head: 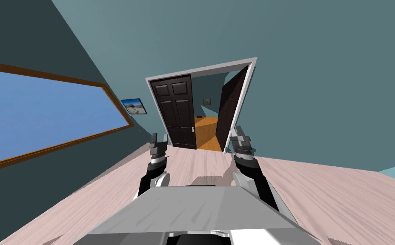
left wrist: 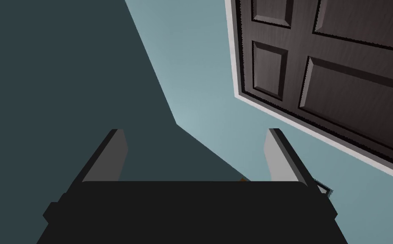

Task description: Push the door open

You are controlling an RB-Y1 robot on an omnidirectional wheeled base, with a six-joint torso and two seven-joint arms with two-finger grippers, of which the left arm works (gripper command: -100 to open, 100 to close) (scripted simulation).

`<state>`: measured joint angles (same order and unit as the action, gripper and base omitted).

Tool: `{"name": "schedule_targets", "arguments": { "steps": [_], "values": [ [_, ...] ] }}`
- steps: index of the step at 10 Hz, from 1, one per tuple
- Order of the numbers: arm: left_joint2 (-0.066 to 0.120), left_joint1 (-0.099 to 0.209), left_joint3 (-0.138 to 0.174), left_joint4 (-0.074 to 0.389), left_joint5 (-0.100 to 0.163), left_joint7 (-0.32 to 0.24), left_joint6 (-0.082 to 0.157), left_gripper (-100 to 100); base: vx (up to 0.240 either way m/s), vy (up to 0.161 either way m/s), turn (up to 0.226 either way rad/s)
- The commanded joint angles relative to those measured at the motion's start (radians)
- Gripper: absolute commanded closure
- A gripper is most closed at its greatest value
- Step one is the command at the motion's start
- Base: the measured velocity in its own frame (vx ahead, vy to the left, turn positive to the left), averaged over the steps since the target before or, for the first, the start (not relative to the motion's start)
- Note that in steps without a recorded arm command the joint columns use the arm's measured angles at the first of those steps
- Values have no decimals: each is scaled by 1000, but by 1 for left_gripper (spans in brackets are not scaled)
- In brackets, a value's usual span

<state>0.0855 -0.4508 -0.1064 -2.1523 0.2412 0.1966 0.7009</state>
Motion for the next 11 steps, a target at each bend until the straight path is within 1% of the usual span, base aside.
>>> {"name": "schedule_targets", "arguments": {
  "steps": [1, 2, 3, 4, 5, 6, 7, 8, 11],
  "values": [
    [3, -5, -13, 40, 33, 23, 27, -100, 131, 40, -246],
    [5, -5, -17, 56, 45, 30, 36, -100, 129, 52, -176],
    [7, -6, -25, 89, 71, 47, 55, -100, 160, 62, -294],
    [8, -7, -30, 107, 84, 55, 65, -100, 130, 46, -255],
    [9, -7, -34, 124, 98, 64, 75, -100, 92, 40, -155],
    [11, -8, -43, 160, 125, 81, 94, -100, 126, 57, -262],
    [12, -8, -47, 177, 139, 89, 105, -100, 134, 71, -319],
    [12, -9, -52, 196, 153, 98, 115, -100, 108, 50, -70],
    [13, -10, -66, 252, 196, 126, 147, -100, 92, 48, -182]
  ]
}}
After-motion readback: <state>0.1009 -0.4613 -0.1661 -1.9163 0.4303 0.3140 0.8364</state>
